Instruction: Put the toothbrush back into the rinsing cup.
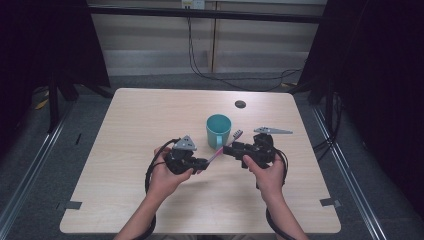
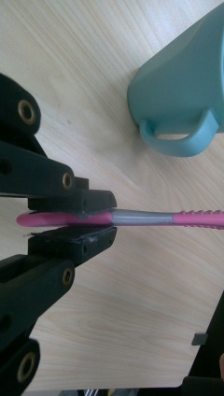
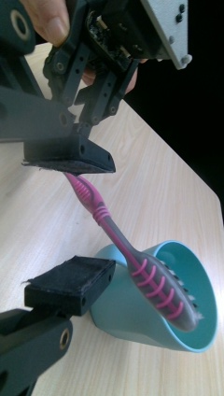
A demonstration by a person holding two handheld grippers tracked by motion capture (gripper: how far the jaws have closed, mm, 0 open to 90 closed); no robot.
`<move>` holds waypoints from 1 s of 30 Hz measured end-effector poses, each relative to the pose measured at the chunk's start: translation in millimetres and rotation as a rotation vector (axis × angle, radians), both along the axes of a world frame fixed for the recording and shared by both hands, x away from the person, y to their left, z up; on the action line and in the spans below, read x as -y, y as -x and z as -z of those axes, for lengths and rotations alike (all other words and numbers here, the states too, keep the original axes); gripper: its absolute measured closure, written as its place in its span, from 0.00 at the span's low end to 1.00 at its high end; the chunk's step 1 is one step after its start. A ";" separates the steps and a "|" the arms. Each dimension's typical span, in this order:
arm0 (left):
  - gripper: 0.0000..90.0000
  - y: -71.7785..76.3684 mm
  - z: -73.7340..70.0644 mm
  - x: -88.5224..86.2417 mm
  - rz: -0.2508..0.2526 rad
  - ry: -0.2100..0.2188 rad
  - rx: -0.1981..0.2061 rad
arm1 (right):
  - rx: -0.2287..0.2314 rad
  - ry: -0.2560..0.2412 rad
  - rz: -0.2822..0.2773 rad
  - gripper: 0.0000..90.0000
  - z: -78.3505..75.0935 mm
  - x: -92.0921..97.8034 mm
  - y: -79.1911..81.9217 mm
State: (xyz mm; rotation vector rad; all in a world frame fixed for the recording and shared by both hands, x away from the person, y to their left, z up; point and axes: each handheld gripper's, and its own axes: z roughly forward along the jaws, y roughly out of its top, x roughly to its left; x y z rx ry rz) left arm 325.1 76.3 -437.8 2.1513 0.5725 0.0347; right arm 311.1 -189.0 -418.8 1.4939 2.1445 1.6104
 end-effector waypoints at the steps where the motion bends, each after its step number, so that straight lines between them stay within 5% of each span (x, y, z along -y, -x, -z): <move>1: 0.91 0.2 -0.6 0.5 -0.002 0.000 0.004 | 0.003 -0.013 0.010 0.54 -1.7 0.4 -1.4; 9: 0.91 0.5 -2.6 5.9 0.008 0.010 0.013 | 0.015 -0.047 0.018 0.62 -8.2 1.9 -4.8; 16: 0.91 1.4 -4.0 11.3 0.000 0.018 0.017 | 0.026 -0.095 0.041 0.81 -9.0 8.9 -4.7; 30: 0.91 4.8 -1.7 20.5 0.006 0.013 0.017 | 0.028 -0.175 0.038 0.91 -8.9 10.7 -5.4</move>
